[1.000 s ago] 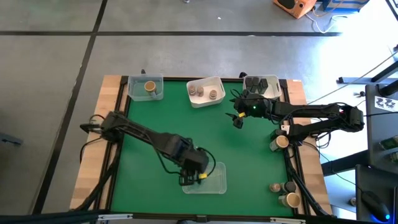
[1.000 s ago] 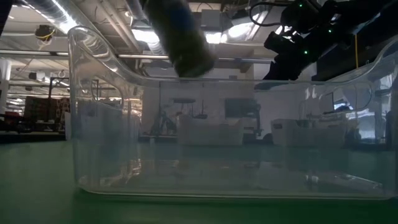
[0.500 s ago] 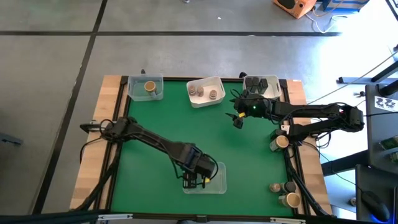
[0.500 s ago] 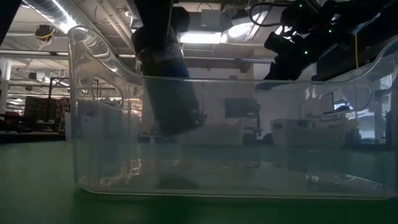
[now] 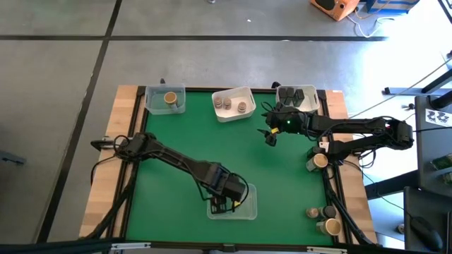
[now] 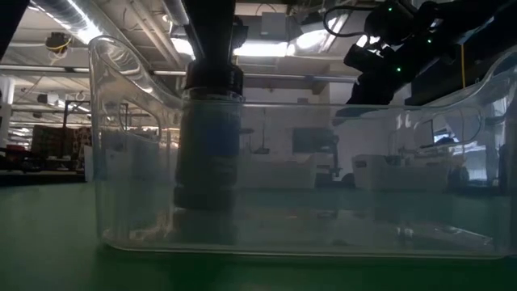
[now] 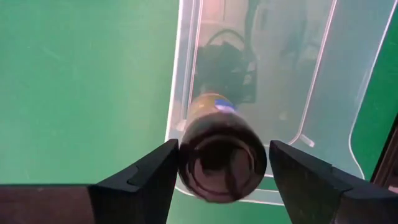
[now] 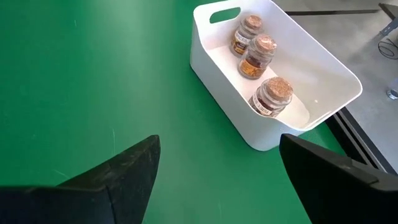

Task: Sort spices by type
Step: Put the black seasoning bottle into the bottom transparent bin, then put the gold seasoning bottle into the top transparent bin

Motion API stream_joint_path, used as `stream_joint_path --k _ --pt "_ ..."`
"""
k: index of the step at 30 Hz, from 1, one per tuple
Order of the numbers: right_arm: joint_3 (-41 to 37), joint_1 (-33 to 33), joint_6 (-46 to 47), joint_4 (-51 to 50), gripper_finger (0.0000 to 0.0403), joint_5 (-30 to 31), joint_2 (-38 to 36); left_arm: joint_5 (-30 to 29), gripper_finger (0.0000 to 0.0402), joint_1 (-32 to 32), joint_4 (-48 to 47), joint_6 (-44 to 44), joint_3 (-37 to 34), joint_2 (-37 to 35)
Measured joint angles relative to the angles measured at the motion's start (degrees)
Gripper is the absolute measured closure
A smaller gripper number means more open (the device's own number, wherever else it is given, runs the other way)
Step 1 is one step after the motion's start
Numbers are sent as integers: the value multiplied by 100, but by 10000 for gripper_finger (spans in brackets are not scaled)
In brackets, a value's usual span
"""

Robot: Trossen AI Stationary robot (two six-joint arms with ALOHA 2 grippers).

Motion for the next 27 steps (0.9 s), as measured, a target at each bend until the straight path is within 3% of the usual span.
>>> stream_joint_path --k 14,23,27 --pt "2 6 33 -58 72 2 -38 -2 164 58 -151 88 75 -238" --pt "713 188 713 -2152 72 14 -933 -1821 164 -265 -419 505 -143 -1090" --pt "962 554 1433 -3052 72 32 -1367 -2142 164 -399 -182 288 -746 -1577"
